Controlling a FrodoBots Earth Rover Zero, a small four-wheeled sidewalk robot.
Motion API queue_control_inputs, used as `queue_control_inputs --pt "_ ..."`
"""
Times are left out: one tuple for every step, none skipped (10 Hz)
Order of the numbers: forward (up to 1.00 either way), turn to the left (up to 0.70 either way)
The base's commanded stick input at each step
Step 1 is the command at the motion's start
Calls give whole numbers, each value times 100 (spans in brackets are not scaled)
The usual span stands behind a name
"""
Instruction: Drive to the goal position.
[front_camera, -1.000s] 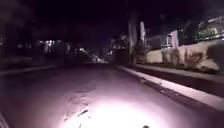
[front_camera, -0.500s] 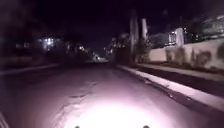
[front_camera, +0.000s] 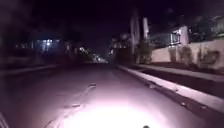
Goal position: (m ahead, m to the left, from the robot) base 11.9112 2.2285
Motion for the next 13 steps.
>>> queue_control_inputs --pt "70 0" --pt "70 0" --pt "70 0" --pt "70 0" --pt "70 0" --pt "70 0" --pt "70 0" --pt "70 0" --pt "70 0" --pt "70 0" --pt "70 0" --pt "70 0" --pt "70 0"
